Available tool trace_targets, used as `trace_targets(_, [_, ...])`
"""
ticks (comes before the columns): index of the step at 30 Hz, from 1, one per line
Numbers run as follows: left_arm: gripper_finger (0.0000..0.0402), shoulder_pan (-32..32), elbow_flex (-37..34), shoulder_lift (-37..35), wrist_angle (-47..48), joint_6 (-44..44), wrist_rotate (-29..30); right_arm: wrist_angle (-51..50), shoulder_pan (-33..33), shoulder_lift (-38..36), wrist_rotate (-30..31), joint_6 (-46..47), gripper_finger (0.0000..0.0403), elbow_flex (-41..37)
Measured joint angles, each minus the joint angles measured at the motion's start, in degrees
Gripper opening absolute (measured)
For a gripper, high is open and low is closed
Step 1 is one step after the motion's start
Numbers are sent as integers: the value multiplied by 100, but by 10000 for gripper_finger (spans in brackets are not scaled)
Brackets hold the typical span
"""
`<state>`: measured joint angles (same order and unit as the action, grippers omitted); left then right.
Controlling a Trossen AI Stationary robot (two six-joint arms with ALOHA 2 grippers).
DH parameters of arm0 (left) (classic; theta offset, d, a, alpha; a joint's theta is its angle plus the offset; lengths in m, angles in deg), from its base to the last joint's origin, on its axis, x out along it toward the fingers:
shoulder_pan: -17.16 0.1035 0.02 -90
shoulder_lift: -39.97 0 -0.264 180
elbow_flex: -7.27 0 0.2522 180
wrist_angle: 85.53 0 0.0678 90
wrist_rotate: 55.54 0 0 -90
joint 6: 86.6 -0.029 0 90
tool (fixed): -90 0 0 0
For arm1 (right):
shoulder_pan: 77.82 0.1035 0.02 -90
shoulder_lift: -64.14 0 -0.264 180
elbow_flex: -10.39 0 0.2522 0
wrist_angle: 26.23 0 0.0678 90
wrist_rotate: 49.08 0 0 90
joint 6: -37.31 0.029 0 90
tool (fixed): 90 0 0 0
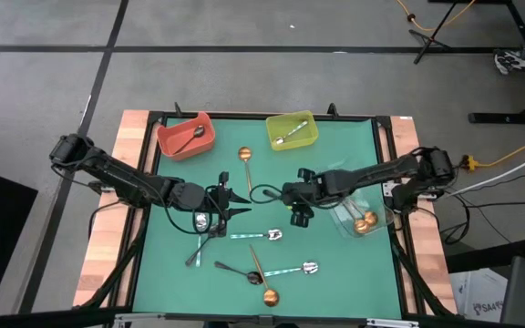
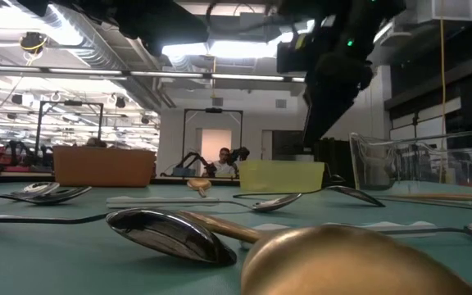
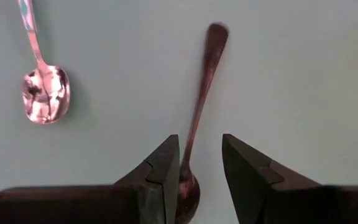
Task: Sort silverware by color (type)
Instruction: Put the top right black spoon into the orange bin
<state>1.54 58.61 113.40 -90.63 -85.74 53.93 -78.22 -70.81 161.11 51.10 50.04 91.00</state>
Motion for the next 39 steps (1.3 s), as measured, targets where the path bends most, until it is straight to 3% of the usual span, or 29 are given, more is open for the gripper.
trace_targets(16, [80,0,0,0,28,0,-1,175,-457,791,-503,-1,111,0])
trace_targets(39, [80,-2,0,0,28,15,-2,88,-480,991,-834,0,111,-1])
